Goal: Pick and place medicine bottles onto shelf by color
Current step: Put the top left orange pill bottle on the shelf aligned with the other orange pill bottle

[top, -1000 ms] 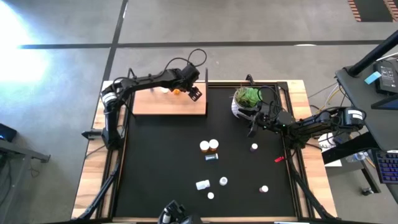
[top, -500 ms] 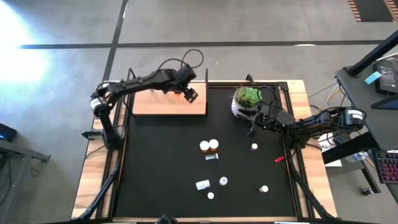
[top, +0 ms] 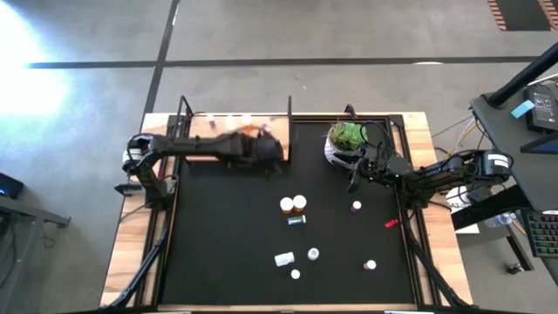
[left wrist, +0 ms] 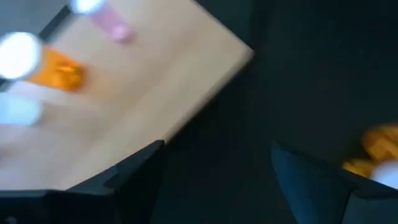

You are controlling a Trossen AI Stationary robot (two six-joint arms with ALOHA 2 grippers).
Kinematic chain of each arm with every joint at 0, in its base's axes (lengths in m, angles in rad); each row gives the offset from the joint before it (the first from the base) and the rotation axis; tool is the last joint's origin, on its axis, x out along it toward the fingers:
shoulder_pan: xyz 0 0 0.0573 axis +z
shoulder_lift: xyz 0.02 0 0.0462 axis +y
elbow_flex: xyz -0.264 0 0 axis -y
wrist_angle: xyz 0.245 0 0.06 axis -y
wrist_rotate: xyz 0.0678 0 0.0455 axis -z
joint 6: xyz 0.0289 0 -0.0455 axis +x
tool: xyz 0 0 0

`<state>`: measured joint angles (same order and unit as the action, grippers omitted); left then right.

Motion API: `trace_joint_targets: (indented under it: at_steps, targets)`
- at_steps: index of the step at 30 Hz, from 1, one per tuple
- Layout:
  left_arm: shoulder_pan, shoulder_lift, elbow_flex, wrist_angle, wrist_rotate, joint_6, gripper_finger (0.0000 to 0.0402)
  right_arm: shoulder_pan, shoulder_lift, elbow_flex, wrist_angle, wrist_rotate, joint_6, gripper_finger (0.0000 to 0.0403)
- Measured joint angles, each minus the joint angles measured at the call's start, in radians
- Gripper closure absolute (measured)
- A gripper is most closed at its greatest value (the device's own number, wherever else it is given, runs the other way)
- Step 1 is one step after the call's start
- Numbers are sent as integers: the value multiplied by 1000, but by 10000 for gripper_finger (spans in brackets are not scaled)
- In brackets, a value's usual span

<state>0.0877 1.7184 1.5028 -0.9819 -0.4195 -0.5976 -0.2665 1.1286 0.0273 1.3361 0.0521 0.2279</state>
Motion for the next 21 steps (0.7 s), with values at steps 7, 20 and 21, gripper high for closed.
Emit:
trace_joint_targets:
  at_steps: [7, 20, 21]
  targets:
    - [-208, 0, -98, 95, -91, -101, 125, 0, 0, 0, 0, 0, 0, 264]
    - [-371, 1, -324, 445, -176, 43, 125, 0, 0, 0, 0, 0, 0, 264]
    - [-375, 1, -340, 480, -177, 59, 125, 0, 0, 0, 0, 0, 0, 264]
